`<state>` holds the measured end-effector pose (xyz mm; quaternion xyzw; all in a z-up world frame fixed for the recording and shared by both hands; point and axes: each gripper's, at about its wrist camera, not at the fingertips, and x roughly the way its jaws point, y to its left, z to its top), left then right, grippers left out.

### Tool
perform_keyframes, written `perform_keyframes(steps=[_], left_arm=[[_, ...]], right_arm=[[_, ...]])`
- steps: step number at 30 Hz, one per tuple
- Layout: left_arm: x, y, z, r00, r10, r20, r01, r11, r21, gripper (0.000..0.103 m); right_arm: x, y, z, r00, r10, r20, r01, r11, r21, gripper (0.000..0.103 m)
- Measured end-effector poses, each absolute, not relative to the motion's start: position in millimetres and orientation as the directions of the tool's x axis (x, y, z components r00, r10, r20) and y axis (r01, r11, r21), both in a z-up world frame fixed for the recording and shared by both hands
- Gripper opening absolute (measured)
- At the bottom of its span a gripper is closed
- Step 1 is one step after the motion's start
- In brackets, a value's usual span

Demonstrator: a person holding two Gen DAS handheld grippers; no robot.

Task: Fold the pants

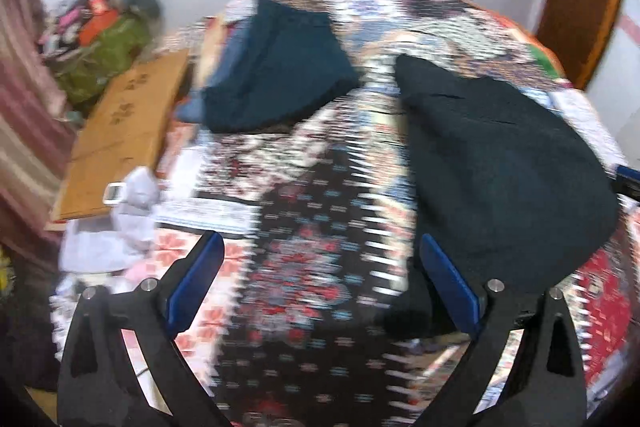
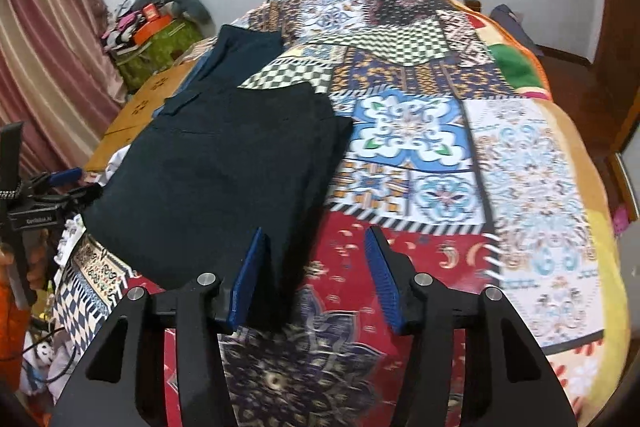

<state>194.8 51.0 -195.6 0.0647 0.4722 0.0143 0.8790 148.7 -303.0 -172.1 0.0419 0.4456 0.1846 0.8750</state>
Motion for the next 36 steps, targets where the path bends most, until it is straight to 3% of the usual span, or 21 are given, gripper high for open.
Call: perform_keyframes(steps=[7, 10, 18, 19, 21, 24, 25, 29, 36], left_arm=[[222.5, 52.4, -177.1, 0.571, 0.039, -0.820, 0.089, 0.990, 0.109, 0.098], [241.6, 31.8, -166.9, 0.591, 0.005, -0.807, 0.144, 0.983, 0.111, 0.098], [315.9, -16.9, -179.3, 0.526, -0.126, -0.841, 0.277, 0.960, 0.029, 0.097], [323.7, -21.8, -183.8, 0.515, -0.132, -0.847, 0.290, 0.957, 0.027, 0.096], [341.1, -30.9, -197.0, 0.479, -0.138, -0.867, 0.311, 0.950, 0.021, 0.081], [357.1, -39.9, -222.6, 0.399, -0.120, -0.909, 0.331, 0.943, 0.021, 0.061], [359.5, -40.6, -227.7, 0.389, -0.123, -0.913, 0.334, 0.942, 0.016, 0.060], [361.9, -33.6, -238.1, 0.386, -0.152, -0.910, 0.324, 0.946, -0.021, 0.060], [362.5, -33.8, -238.5, 0.393, -0.125, -0.911, 0.304, 0.953, 0.000, 0.063]], right_arm=[[167.7, -312.5, -153.9, 0.574, 0.356, -0.737, -0.258, 0.933, 0.250, 0.048], [186.3, -305.7, -149.2, 0.580, 0.374, -0.724, -0.264, 0.927, 0.266, 0.054], [243.1, -259.4, -161.3, 0.524, 0.418, -0.742, -0.402, 0.889, 0.218, 0.054], [251.7, -253.4, -165.5, 0.510, 0.422, -0.749, -0.414, 0.884, 0.216, 0.054], [271.7, -243.1, -175.9, 0.482, 0.424, -0.766, -0.427, 0.878, 0.217, 0.053], [295.5, -234.7, -193.0, 0.431, 0.397, -0.810, -0.411, 0.886, 0.215, 0.041], [302.9, -232.6, -201.3, 0.403, 0.387, -0.830, -0.403, 0.889, 0.219, 0.033], [305.2, -230.6, -216.9, 0.385, 0.378, -0.842, -0.434, 0.879, 0.196, 0.023], [295.8, -228.6, -217.9, 0.396, 0.337, -0.854, -0.459, 0.878, 0.134, 0.020]])
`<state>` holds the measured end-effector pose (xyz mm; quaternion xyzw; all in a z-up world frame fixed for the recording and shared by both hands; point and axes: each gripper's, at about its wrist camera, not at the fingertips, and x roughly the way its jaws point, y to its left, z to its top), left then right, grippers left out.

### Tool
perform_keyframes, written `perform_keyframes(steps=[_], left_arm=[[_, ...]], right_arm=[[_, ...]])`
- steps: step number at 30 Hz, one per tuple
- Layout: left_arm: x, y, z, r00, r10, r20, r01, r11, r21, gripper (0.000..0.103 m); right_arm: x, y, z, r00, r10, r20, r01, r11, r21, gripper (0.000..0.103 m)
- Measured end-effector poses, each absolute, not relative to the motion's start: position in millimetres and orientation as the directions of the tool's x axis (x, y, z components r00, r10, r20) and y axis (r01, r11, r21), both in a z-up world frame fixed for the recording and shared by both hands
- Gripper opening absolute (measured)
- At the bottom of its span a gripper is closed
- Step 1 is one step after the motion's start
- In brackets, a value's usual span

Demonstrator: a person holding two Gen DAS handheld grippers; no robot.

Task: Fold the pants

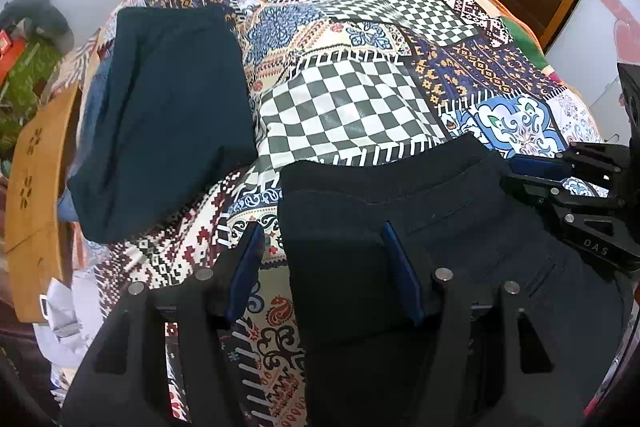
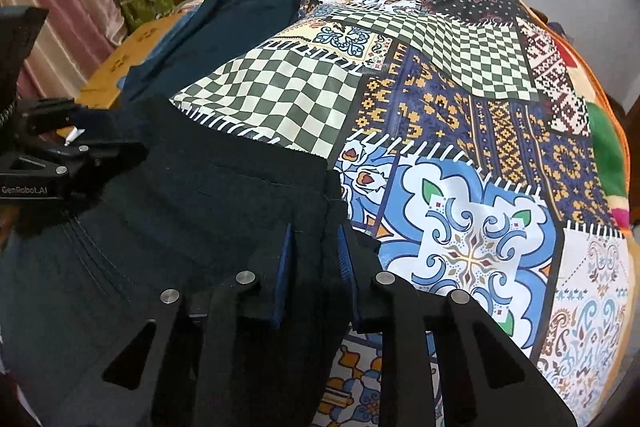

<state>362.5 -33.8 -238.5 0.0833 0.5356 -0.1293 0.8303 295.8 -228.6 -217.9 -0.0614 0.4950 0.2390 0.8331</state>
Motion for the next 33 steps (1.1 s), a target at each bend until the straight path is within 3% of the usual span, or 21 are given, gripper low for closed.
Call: perform_keyframes(steps=[8, 13, 17, 22, 26, 33], left_arm=[[341.7, -11.3, -191.7, 0.452, -0.149, -0.879, 0.254, 0.967, -0.033, 0.065], [321.8, 3.9, -175.4, 0.455, -0.174, -0.873, 0.224, 0.972, -0.077, 0.078], [308.3, 8.3, -186.9, 0.392, -0.201, -0.898, 0.215, 0.969, -0.123, 0.081], [300.3, 7.5, -211.7, 0.281, -0.286, -0.916, 0.189, 0.952, -0.239, 0.083], [303.9, 0.6, -225.0, 0.222, -0.298, -0.929, 0.185, 0.948, -0.260, 0.083], [319.2, -18.3, -239.8, 0.134, -0.358, -0.924, 0.181, 0.926, -0.332, 0.084]], right_arm=[[278.0, -247.0, -173.6, 0.497, 0.334, -0.801, -0.426, 0.898, 0.110, 0.023], [252.2, -264.1, -149.6, 0.529, 0.384, -0.756, -0.398, 0.900, 0.178, 0.054], [236.1, -267.5, -150.9, 0.497, 0.400, -0.770, -0.399, 0.893, 0.207, 0.066], [226.5, -273.4, -172.3, 0.401, 0.447, -0.800, -0.375, 0.877, 0.302, 0.067], [230.3, -276.8, -195.5, 0.320, 0.491, -0.810, -0.321, 0.861, 0.395, 0.066], [257.5, -274.2, -225.0, 0.210, 0.611, -0.764, -0.238, 0.789, 0.566, 0.067]])
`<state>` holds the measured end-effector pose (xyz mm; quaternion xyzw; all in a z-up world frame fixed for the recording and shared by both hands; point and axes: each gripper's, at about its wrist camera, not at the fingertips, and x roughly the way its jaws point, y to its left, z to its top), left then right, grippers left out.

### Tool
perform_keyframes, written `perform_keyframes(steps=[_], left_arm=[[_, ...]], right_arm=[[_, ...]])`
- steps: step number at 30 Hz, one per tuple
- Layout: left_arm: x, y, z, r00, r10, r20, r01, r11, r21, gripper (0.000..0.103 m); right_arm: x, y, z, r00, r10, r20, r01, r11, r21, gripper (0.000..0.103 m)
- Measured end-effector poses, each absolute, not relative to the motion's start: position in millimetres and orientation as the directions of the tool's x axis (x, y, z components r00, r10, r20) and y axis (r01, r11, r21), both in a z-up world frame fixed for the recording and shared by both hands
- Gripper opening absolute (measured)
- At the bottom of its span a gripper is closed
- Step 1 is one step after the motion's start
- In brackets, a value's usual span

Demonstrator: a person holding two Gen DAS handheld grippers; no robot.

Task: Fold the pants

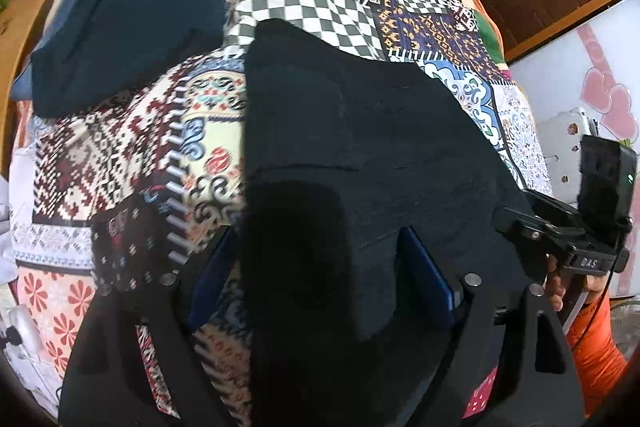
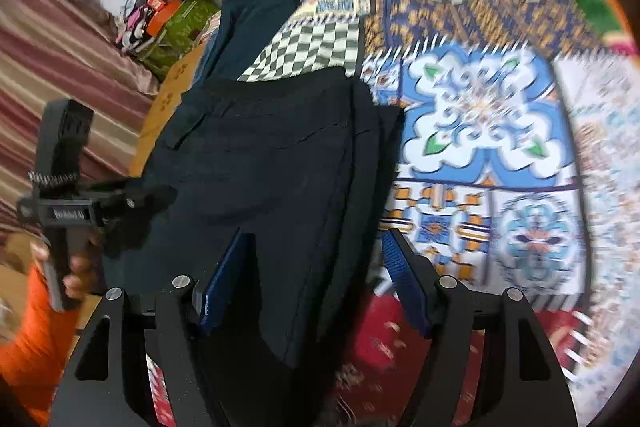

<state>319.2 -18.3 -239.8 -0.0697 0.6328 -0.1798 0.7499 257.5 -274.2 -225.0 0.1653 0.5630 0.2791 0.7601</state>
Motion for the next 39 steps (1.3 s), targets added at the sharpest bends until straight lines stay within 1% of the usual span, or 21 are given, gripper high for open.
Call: perform_keyframes(steps=[2, 3, 4, 6, 8, 10, 11, 12, 14, 15, 21, 30, 35, 39], left_arm=[[322.8, -20.7, -240.9, 0.133, -0.372, -0.919, 0.182, 0.920, -0.346, 0.082], [325.2, -21.1, -241.4, 0.141, -0.383, -0.913, 0.174, 0.917, -0.358, 0.076], [328.2, -20.9, -242.4, 0.142, -0.399, -0.906, 0.164, 0.912, -0.376, 0.073], [333.9, -20.8, -244.2, 0.142, -0.430, -0.891, 0.136, 0.900, -0.413, 0.065], [335.8, -20.9, -243.6, 0.147, -0.432, -0.890, 0.129, 0.900, -0.416, 0.062], [333.2, -23.1, -239.1, 0.166, -0.416, -0.894, 0.142, 0.907, -0.396, 0.058], [332.1, -23.4, -235.8, 0.181, -0.402, -0.898, 0.150, 0.913, -0.379, 0.049], [329.6, -23.3, -229.0, 0.205, -0.383, -0.901, 0.162, 0.921, -0.355, 0.038], [326.8, -20.2, -219.2, 0.230, -0.386, -0.894, 0.177, 0.919, -0.351, 0.030], [324.9, -18.4, -211.0, 0.244, -0.395, -0.886, 0.188, 0.915, -0.356, 0.028], [315.4, -9.9, -164.2, 0.382, -0.351, -0.855, 0.237, 0.931, -0.277, 0.026], [324.8, 50.7, -68.7, 0.607, -0.292, -0.739, 0.202, 0.956, -0.212, 0.026], [343.7, 82.8, -40.3, 0.677, -0.253, -0.691, 0.170, 0.967, -0.187, 0.026], [373.1, 114.8, -37.7, 0.706, -0.223, -0.672, 0.139, 0.974, -0.177, 0.026]], right_arm=[[264.5, -271.8, -230.5, 0.193, 0.628, -0.754, -0.231, 0.776, 0.587, 0.067], [266.5, -270.2, -232.0, 0.182, 0.633, -0.752, -0.228, 0.771, 0.594, 0.066], [269.0, -269.7, -232.4, 0.172, 0.644, -0.745, -0.226, 0.762, 0.606, 0.062], [272.8, -269.2, -233.6, 0.165, 0.651, -0.741, -0.212, 0.757, 0.618, 0.053], [275.4, -269.1, -232.9, 0.157, 0.660, -0.734, -0.204, 0.749, 0.630, 0.039], [274.9, -266.0, -228.1, 0.165, 0.655, -0.737, -0.215, 0.753, 0.622, 0.032], [274.0, -264.2, -224.3, 0.177, 0.645, -0.744, -0.230, 0.762, 0.606, 0.028], [272.0, -263.5, -219.9, 0.190, 0.637, -0.747, -0.246, 0.767, 0.592, 0.027], [270.7, -258.3, -209.2, 0.217, 0.622, -0.752, -0.281, 0.778, 0.562, 0.023], [270.3, -255.5, -203.7, 0.230, 0.620, -0.750, -0.297, 0.779, 0.552, 0.023], [269.1, -231.3, -158.3, 0.334, 0.610, -0.719, -0.396, 0.783, 0.480, 0.021], [293.2, -182.3, -80.0, 0.473, 0.633, -0.613, -0.521, 0.762, 0.385, 0.021], [320.9, -149.0, -55.0, 0.498, 0.661, -0.561, -0.570, 0.737, 0.363, 0.021], [347.9, -122.1, -52.8, 0.502, 0.671, -0.546, -0.582, 0.729, 0.360, 0.021]])
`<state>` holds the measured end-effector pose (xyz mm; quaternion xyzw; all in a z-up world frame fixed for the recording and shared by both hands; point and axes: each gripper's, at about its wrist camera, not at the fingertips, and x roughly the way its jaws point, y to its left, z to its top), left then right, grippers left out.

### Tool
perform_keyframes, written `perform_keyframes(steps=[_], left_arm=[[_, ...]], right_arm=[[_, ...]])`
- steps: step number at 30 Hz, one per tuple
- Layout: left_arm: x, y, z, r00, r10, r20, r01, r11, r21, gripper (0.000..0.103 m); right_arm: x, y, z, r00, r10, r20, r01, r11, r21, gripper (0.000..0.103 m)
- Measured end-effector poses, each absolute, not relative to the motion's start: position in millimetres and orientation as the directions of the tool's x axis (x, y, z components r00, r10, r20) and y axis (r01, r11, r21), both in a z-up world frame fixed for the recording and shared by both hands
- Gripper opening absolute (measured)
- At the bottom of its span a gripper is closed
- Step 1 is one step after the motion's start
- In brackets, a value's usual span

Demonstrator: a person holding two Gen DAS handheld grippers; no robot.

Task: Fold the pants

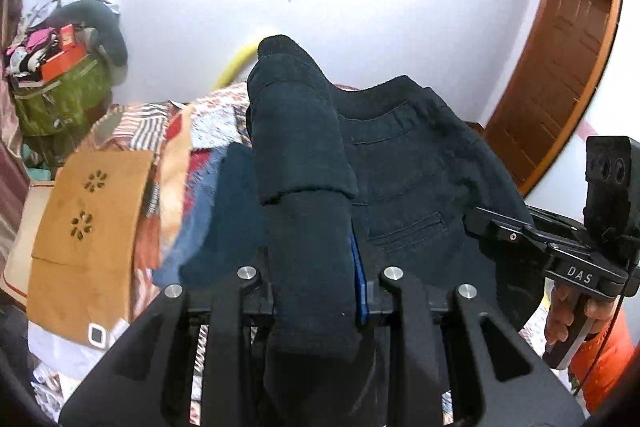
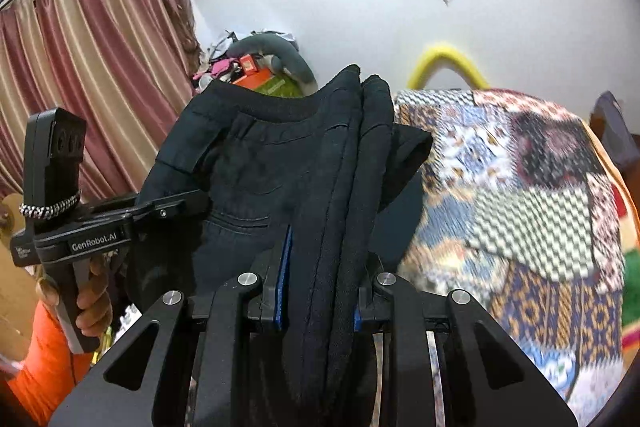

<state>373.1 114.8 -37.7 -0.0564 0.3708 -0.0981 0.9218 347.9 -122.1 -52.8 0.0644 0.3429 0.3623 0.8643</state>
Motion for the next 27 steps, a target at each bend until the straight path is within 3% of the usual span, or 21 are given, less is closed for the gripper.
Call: perform_keyframes(steps=[8, 14, 20, 23, 27], left_arm=[[442.7, 160.0, -94.4, 0.676, -0.179, -0.715, 0.080, 0.982, -0.171, 0.026], [502.5, 175.1, -171.2, 0.628, -0.135, -0.766, 0.029, 0.988, -0.150, 0.026], [545.1, 173.9, -270.3, 0.518, -0.104, -0.849, -0.038, 0.989, -0.144, 0.027], [549.3, 172.9, -297.0, 0.516, -0.064, -0.854, -0.065, 0.992, -0.113, 0.044], [538.7, 177.3, -291.8, 0.504, -0.086, -0.859, -0.072, 0.987, -0.141, 0.046]], right_arm=[[411.8, -68.5, -102.6, 0.475, 0.643, -0.601, -0.562, 0.747, 0.354, 0.021], [454.2, -43.3, -163.6, 0.461, 0.597, -0.656, -0.511, 0.783, 0.354, 0.021], [488.5, -27.7, -237.7, 0.386, 0.477, -0.790, -0.465, 0.840, 0.280, 0.022], [489.6, -29.6, -260.7, 0.364, 0.405, -0.839, -0.459, 0.862, 0.217, 0.030], [477.6, -44.4, -256.4, 0.386, 0.382, -0.840, -0.473, 0.863, 0.175, 0.038]])
